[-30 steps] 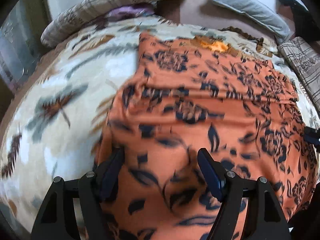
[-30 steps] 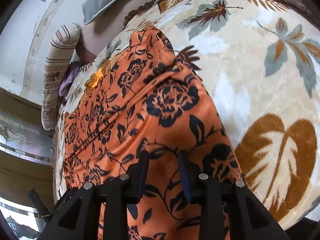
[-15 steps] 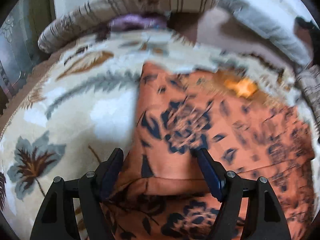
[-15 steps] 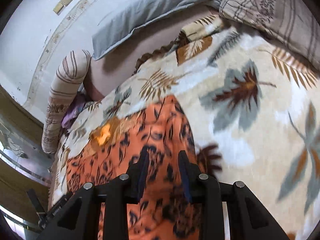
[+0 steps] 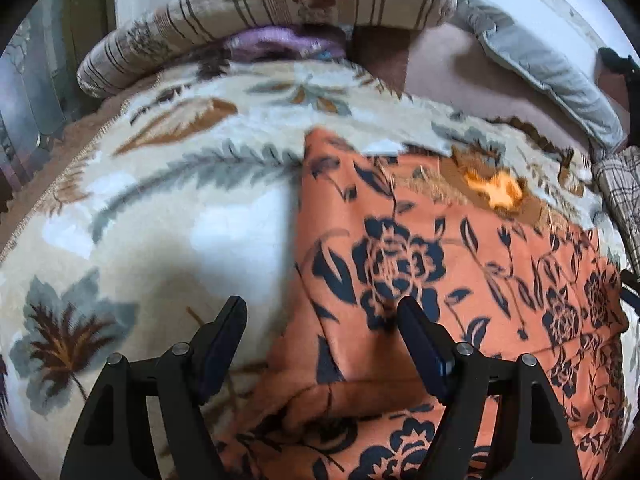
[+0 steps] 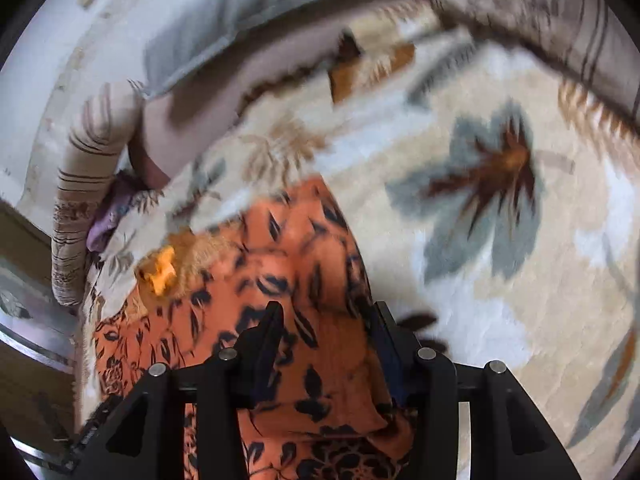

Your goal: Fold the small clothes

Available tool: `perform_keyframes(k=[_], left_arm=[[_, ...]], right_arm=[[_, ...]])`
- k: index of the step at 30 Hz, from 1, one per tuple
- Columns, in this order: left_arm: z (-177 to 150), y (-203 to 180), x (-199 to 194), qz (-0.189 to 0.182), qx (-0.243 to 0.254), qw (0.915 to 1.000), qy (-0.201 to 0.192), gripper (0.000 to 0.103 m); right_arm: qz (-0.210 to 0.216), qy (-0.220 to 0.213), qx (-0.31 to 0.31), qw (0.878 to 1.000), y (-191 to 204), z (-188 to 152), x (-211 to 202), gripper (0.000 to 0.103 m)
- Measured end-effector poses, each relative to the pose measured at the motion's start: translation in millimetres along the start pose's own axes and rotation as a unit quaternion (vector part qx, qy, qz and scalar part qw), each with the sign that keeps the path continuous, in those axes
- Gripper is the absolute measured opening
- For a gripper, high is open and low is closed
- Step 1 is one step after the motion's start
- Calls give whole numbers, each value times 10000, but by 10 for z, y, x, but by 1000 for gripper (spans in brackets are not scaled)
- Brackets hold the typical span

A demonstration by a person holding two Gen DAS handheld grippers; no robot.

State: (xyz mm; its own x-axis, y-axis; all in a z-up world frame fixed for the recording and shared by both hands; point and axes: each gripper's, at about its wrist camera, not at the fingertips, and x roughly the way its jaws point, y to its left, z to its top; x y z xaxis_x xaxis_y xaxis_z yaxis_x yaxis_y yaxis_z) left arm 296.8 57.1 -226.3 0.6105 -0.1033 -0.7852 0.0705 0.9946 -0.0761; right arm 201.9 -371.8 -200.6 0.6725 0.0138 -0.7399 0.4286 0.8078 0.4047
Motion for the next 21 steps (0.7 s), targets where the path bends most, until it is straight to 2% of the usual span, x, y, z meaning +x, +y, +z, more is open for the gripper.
perform_keyframes(k=[1, 4, 6, 8, 11, 12, 17, 21], left_arm=[[20, 1, -24, 43, 31, 10000, -69, 79], [56, -32, -12, 242, 288, 9992, -144, 79], [46, -60, 63, 413, 462, 9981, -63, 79], [23, -69, 160, 507, 567, 9970, 115, 79], [8, -46, 191, 457, 517, 9975, 158, 79], [8, -42, 195, 447, 510, 9975, 171, 79], [-1, -38, 202, 441, 502, 9976, 171, 79], [-1, -40, 202, 454, 511, 9975, 168, 79]], right_arm=[[32, -226, -100, 9997, 42, 14, -69, 49], [113, -514, -318, 9981, 134, 59, -121, 49], [277, -370, -360, 9983, 184, 69, -49, 49], [461, 57, -228, 9987, 166, 53, 145, 49], [331, 794, -44, 9963, 119, -15, 448, 47], [308, 729, -38, 9969, 110, -12, 452, 42], [440, 735, 213, 9961, 58, 12, 421, 41], [545, 506, -65, 9972, 197, 18, 289, 41]])
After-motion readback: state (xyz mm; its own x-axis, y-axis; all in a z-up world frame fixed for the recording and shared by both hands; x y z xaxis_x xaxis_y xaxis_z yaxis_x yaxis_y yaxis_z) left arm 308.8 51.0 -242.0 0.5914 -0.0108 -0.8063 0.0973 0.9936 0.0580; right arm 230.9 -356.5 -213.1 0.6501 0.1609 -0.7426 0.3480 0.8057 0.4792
